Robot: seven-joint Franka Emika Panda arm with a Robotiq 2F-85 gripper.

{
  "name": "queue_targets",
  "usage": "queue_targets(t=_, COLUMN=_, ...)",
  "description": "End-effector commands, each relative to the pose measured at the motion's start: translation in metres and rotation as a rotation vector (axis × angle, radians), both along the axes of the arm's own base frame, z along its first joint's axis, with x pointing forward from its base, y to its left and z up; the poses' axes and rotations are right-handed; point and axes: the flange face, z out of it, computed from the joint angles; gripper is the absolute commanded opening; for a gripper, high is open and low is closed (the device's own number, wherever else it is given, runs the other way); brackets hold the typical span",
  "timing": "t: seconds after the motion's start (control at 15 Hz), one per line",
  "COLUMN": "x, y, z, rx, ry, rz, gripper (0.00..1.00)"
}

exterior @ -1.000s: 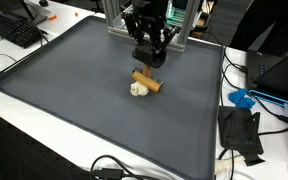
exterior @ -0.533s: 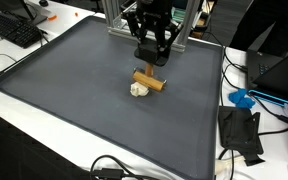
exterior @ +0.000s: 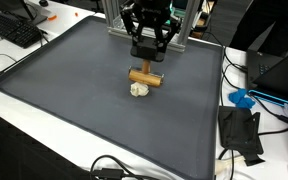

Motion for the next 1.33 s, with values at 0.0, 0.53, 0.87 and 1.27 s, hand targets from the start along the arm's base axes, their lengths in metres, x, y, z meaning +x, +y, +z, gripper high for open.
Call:
queue_targets(t=0.0, x=0.001, y=-0.003, z=-0.002, rx=-0.013, ry=-0.001, rz=0.099, gripper=0.22)
queue_targets(t=0.53, x=0.011, y=-0.005, z=-0.019, rx=0.021, ry=-0.072, rz=0.101, gripper=0.22)
queue_targets(t=0.87, x=0.015, y=-0.004, z=-0.010, rx=0.029, ry=-0.104, rz=0.097, gripper=0.22)
queue_targets(t=1.27, x=0.019, y=0.003, z=0.001, rx=0.029, ry=-0.135, rz=0.087, gripper=0.22)
